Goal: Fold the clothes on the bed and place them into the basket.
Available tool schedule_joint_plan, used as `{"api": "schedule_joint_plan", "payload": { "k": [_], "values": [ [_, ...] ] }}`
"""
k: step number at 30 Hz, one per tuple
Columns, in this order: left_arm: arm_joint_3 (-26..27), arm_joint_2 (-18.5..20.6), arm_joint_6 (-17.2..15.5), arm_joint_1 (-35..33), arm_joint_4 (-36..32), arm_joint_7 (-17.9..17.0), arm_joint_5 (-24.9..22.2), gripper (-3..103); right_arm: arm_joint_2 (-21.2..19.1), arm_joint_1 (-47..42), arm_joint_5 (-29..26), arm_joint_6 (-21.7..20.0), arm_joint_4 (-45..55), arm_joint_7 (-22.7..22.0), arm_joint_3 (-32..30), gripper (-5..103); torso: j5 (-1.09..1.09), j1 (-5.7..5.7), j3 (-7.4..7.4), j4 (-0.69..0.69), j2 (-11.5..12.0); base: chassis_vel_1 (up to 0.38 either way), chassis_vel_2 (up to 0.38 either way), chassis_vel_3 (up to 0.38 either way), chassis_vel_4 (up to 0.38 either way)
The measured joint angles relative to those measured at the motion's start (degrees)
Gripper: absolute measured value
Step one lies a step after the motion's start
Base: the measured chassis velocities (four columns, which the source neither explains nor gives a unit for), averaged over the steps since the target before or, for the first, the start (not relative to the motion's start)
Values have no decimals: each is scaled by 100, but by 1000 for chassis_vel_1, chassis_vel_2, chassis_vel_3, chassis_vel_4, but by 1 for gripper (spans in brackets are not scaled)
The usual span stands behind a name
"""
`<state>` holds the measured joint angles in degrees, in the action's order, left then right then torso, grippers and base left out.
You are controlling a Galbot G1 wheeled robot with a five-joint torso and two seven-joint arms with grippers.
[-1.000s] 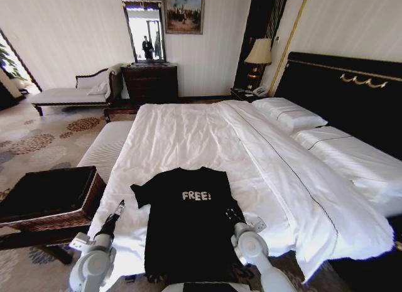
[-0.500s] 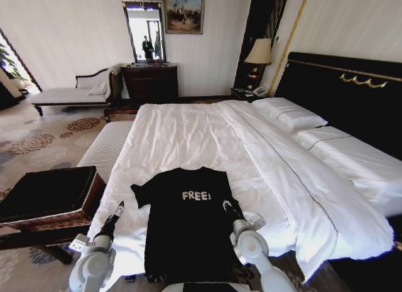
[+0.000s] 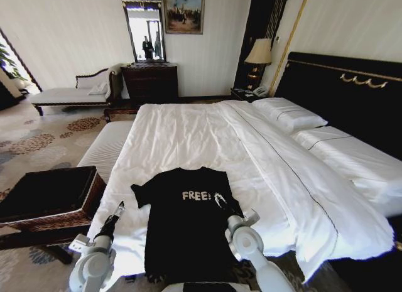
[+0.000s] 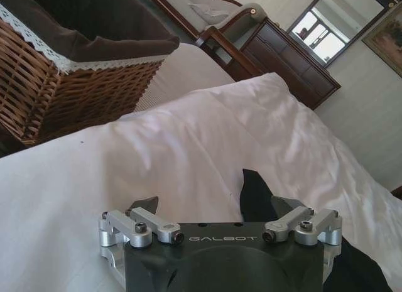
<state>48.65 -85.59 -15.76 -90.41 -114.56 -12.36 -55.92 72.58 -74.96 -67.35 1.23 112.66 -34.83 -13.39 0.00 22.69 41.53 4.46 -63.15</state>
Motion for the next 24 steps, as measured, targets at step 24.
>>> {"api": "schedule_joint_plan", "payload": {
  "k": [24],
  "values": [
    [-432,622,-490,1942,1683,396,-516,100,136,284,212,116,-198,239,-829,100,0,1,0,0,0,0,0,0,0]
  ]
}}
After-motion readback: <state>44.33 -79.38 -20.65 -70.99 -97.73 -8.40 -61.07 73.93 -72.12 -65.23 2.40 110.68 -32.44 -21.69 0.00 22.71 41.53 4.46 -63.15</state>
